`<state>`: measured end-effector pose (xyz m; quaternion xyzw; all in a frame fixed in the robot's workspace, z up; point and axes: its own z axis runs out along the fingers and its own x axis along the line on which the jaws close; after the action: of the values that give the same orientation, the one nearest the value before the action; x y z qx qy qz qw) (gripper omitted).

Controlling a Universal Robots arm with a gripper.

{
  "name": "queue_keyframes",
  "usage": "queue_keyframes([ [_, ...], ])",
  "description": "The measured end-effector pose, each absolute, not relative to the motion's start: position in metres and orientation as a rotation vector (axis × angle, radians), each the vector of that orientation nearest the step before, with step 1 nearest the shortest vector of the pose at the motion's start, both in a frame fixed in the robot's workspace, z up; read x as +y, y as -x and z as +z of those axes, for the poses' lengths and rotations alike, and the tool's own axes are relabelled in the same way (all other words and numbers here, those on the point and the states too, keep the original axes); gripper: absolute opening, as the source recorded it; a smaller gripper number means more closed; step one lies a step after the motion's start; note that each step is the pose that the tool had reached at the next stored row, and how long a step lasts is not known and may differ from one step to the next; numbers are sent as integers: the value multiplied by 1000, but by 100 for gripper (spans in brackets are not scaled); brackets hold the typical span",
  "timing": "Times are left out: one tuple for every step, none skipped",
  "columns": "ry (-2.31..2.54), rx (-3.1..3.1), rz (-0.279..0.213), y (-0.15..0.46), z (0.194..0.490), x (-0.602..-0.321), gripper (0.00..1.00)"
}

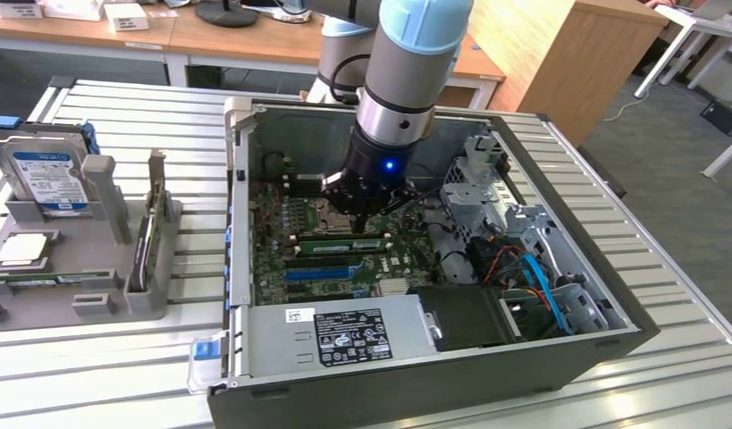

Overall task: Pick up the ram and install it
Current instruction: 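Press down the ram until it locks into place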

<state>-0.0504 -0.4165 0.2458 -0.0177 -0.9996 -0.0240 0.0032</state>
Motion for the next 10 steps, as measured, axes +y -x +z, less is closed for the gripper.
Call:
queue_keyframes([
  [55,-3134,-75,51,246,-417,11],
  [55,-3134,-75,52,246,-417,11],
  [55,-3134,-75,52,246,-417,11],
  [55,-3134,-75,53,246,-417,11],
  [55,-3134,-75,53,246,-417,11],
  [55,-3134,-75,53,246,-417,11],
  [55,-3134,-75,53,246,-417,11],
  [55,-3134,-75,53,246,-417,11],
  [55,-3134,-75,53,246,-417,11],
  [55,-3134,-75,53,246,-417,11],
])
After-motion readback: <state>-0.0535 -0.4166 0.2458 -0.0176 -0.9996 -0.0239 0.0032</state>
